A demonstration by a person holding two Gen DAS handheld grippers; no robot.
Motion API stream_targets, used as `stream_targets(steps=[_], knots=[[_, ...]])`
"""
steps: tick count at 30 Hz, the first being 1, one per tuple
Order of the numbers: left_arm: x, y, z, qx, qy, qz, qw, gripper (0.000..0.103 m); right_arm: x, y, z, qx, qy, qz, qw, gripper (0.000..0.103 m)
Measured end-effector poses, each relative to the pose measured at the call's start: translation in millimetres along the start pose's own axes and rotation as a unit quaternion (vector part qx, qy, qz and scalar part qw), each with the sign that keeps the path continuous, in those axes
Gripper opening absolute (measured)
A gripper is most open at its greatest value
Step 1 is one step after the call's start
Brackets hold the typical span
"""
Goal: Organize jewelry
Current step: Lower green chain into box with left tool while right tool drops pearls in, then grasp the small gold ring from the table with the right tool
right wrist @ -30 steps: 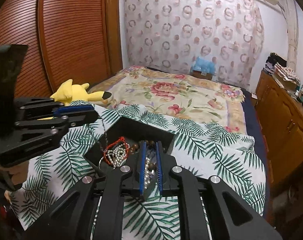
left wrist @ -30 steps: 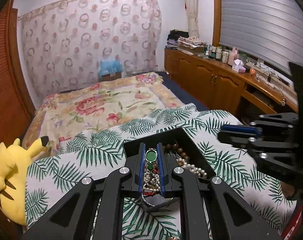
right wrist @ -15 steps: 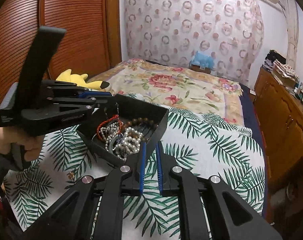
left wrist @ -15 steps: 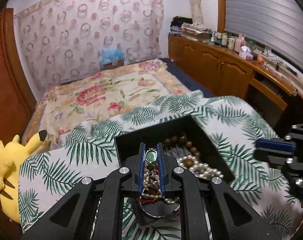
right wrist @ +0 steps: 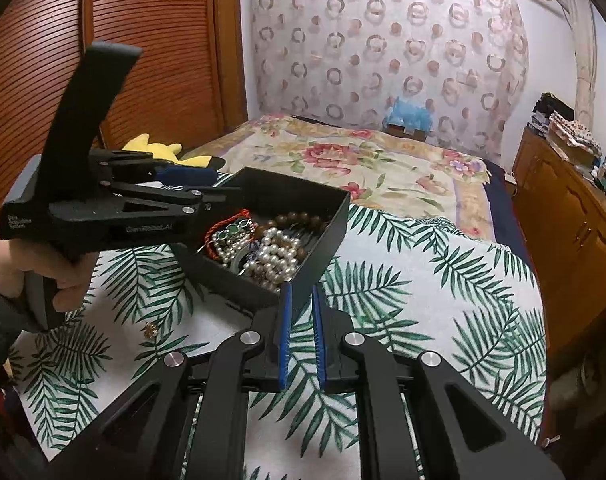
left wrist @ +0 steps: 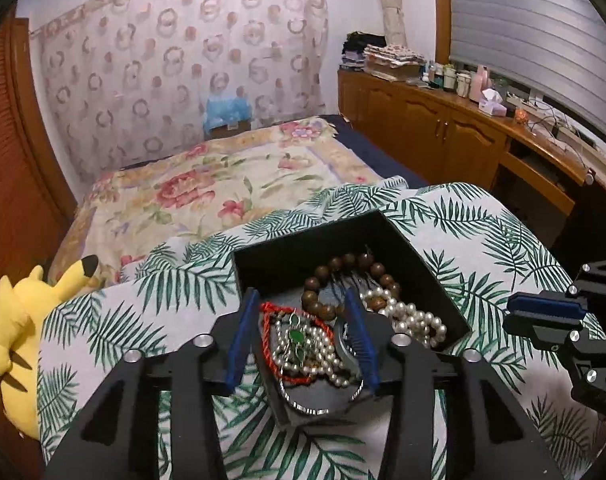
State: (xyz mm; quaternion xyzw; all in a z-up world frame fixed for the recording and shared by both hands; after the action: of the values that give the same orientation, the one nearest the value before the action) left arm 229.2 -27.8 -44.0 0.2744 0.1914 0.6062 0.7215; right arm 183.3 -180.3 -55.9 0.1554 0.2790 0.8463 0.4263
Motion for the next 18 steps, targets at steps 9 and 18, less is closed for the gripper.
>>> stream_targets(steps=[9,18], knots=[[0.4,28.0,-15.1,-0.013,0.016,0.012,0.9997,0.083,20.4,11.5,-18.1,-0.006,0.008,0.013,1.0,0.012],[-9.5,56.2,-39.3,-0.024,0.026,-0.001,0.9994,0.093,39.3,20.8,-33.9,-0.011,0.011,0.024,1.0,0.014]])
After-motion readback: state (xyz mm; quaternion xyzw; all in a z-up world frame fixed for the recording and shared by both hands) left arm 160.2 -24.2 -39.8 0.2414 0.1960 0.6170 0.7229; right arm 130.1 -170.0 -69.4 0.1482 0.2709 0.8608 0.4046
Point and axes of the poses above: each gripper's, at about its wrist camera, not at the fingertips, and y roughly against the way its jaws point, x to its left, z to its top, the point moved 2 cm from there along -y, roughly the way its jaws point, and after that the axes turned 4 degrees about -x, right-handed, at the moved point
